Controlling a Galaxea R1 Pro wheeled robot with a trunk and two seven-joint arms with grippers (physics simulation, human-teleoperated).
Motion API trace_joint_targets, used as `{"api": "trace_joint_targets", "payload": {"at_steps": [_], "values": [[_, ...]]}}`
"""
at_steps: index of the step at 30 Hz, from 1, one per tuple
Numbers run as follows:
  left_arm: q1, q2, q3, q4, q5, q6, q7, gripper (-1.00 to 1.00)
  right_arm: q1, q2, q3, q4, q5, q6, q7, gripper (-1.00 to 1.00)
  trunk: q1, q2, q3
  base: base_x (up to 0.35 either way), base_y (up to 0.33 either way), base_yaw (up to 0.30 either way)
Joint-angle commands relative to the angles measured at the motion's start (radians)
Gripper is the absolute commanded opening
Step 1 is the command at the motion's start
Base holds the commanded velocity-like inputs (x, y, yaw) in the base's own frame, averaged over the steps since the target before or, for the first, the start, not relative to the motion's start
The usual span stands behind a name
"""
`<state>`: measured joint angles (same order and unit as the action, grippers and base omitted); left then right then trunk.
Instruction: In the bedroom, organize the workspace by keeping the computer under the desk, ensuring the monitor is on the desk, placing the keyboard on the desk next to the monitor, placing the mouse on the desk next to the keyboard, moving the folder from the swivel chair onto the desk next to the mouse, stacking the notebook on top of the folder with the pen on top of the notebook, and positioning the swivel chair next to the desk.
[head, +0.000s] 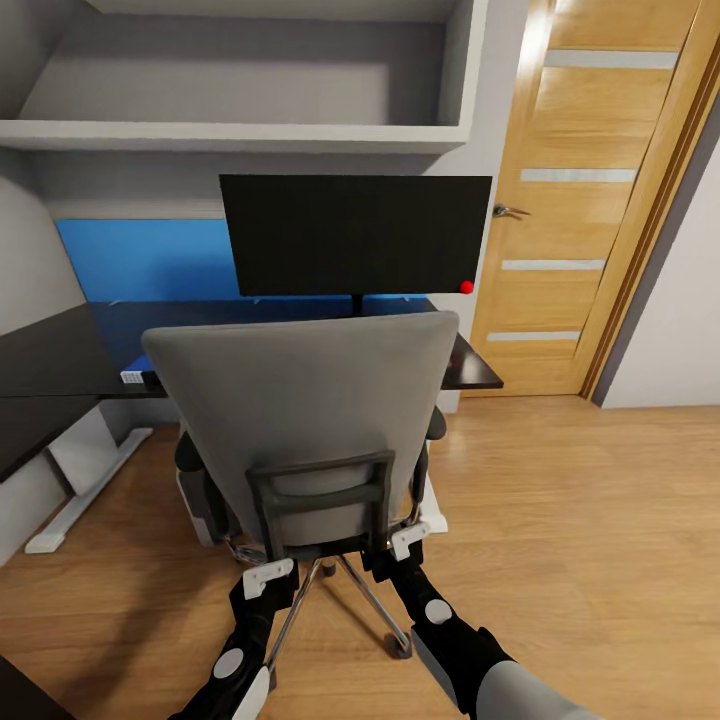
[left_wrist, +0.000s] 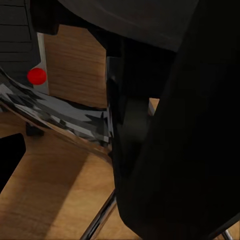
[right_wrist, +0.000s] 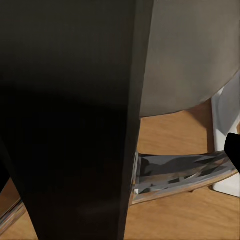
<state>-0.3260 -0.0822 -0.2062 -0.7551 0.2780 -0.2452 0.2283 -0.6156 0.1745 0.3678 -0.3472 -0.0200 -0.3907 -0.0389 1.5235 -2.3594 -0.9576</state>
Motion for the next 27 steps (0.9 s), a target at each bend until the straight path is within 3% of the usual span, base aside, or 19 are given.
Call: {"api": "trace_joint_targets", "payload": {"at_steps": [1,27], "values": [[-0.001,0.001,-0.005,0.000,0.009,-0.005,0.006,1.00,-0.001,0.000,0.004,0.001,-0.001,-0.004,-0.004,1.00,0.000,0.000,-0.001,0.001,0.000,0.000],[-0.001,0.000,-0.005,0.002,0.009,-0.005,0.008,1.00,-0.001,0.000,0.003,0.001,-0.001,-0.004,-0.006,1.00,0.000,0.000,-0.001,-0.051,-0.003,0.000]]}}
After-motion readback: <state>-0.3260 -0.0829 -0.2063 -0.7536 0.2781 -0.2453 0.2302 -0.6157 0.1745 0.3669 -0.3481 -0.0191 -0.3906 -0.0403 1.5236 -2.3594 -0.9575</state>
